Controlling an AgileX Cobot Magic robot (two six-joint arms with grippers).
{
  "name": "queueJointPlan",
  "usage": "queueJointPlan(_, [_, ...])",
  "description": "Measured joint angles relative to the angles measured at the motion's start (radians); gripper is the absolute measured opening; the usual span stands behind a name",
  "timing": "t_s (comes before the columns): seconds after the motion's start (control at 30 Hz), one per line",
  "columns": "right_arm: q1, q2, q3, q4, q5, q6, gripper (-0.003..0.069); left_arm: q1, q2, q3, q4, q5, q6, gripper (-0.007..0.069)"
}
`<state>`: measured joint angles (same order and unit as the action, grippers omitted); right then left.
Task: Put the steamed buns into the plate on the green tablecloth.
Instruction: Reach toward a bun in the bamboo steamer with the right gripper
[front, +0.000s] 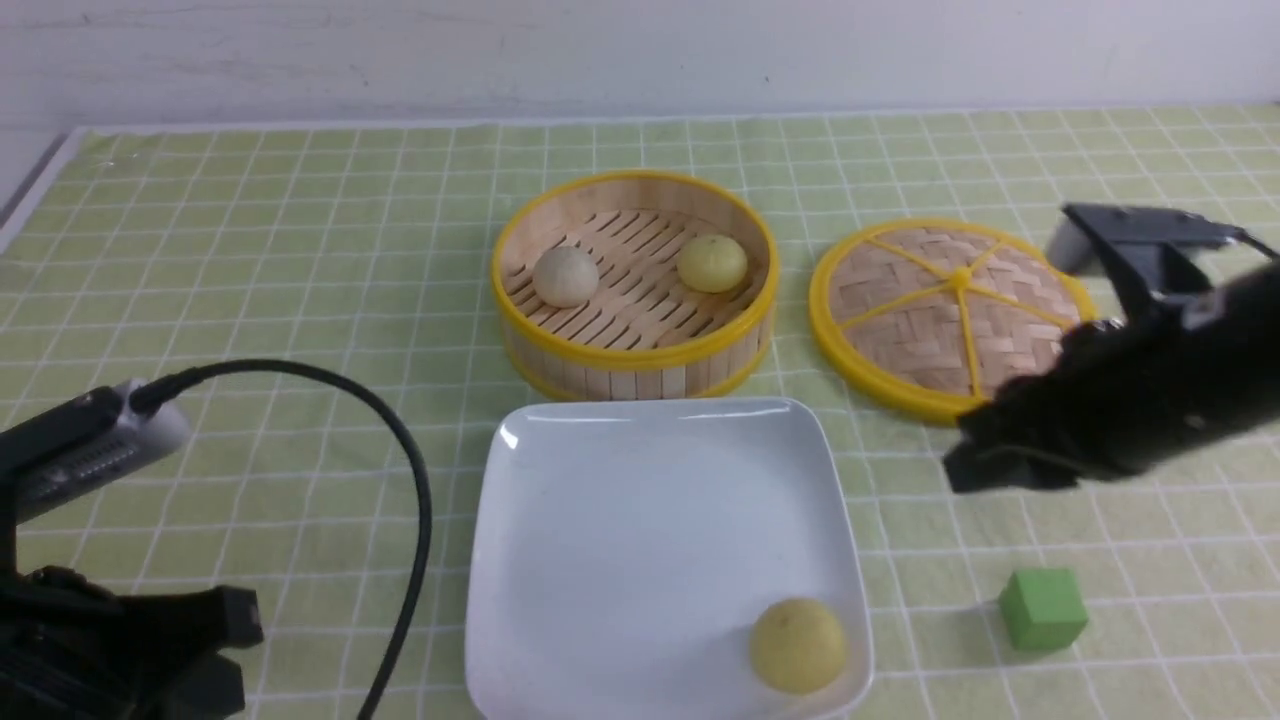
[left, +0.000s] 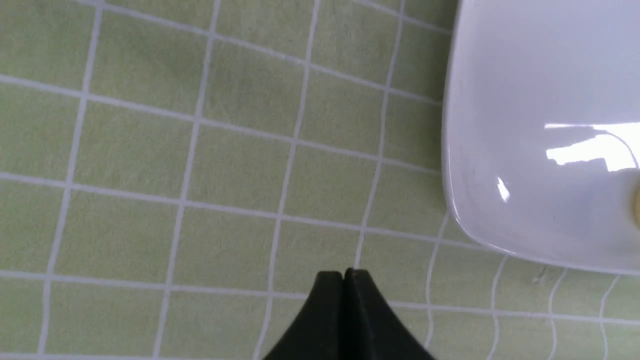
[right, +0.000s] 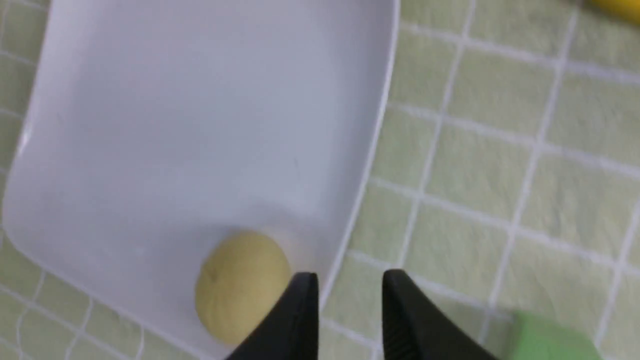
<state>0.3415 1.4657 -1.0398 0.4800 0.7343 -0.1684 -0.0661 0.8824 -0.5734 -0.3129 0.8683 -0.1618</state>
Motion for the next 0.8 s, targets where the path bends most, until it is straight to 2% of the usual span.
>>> queueJointPlan(0.17, [0.043, 0.188, -0.216, -0.040, -0.028, -0.038, 0.0295, 0.000, 0.002, 0.000, 0.000, -0.009, 0.001, 0.0027])
queueJointPlan(0.2, [0.059, 0.282, -0.324, -0.068, -0.028, -0.056, 0.0310, 0.000, 0.002, 0.000, 0.002, -0.007, 0.003, 0.0043])
queueJointPlan(0.27, [0.065, 0.330, -0.387, -0.079, -0.028, -0.061, 0.0316, 0.000, 0.002, 0.000, 0.003, -0.004, 0.003, 0.0055])
queueJointPlan(0.3, [0.070, 0.416, -0.516, -0.092, -0.036, -0.063, 0.0322, 0.000, 0.002, 0.000, 0.004, 0.000, 0.003, 0.0083])
queueJointPlan(0.5, [0.074, 0.653, -0.825, -0.145, -0.067, -0.063, 0.0327, 0.000, 0.002, 0.000, 0.004, 0.014, 0.003, 0.0166])
queueJointPlan(0.67, [0.074, 0.795, -0.965, -0.211, -0.128, -0.063, 0.0327, 0.000, 0.002, 0.000, 0.004, 0.017, 0.003, 0.0210])
queueJointPlan(0.8, [0.074, 0.872, -0.989, -0.250, -0.199, -0.066, 0.0327, 0.000, 0.002, 0.000, 0.004, 0.018, 0.003, 0.0217])
